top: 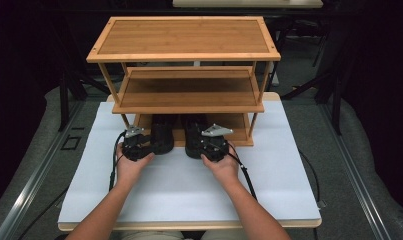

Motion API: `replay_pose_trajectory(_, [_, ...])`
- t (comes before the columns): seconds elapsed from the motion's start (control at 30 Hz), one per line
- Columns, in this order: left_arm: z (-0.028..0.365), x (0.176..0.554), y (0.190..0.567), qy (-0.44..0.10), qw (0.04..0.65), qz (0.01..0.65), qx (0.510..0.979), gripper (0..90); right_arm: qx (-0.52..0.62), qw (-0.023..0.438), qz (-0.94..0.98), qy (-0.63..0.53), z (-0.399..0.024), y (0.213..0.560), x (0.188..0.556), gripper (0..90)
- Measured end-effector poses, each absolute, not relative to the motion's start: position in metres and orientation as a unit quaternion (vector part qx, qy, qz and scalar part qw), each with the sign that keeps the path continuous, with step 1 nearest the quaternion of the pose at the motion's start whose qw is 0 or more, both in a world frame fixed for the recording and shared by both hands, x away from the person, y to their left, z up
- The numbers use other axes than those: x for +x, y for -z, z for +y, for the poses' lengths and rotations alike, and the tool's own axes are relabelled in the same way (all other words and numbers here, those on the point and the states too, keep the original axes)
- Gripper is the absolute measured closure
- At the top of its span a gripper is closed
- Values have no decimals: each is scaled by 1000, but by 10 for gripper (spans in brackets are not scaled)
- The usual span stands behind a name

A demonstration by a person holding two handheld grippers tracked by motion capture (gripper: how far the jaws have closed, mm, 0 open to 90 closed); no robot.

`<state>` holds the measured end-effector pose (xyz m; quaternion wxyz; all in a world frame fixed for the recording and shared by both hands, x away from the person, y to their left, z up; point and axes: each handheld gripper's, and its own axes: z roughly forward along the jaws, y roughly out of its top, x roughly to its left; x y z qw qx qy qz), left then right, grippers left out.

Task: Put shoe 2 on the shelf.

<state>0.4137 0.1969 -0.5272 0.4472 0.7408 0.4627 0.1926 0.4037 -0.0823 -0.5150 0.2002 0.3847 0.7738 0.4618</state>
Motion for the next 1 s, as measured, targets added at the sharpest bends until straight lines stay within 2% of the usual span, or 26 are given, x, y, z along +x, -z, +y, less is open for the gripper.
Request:
replay_pose_trajectory(0.1, [197,415,527,-193,450,459,742,374,383,181,773,-472,-78,517,419,780])
replay_pose_trajectory(0.5, [186,425,520,-198,463,446,740,418,403,175,762,-477,-56,520,440,763])
replay_pose_trajectory(0.7, [184,426,519,-201,459,445,743,421,401,190,764,-469,-53,516,433,678])
replay_pose_trajectory(0.87, [188,424,516,-194,461,450,740,424,400,202,767,-460,-59,513,422,651])
replay_pose_trajectory(1.0, [190,421,516,-190,457,450,744,425,407,182,756,-480,-66,507,417,612])
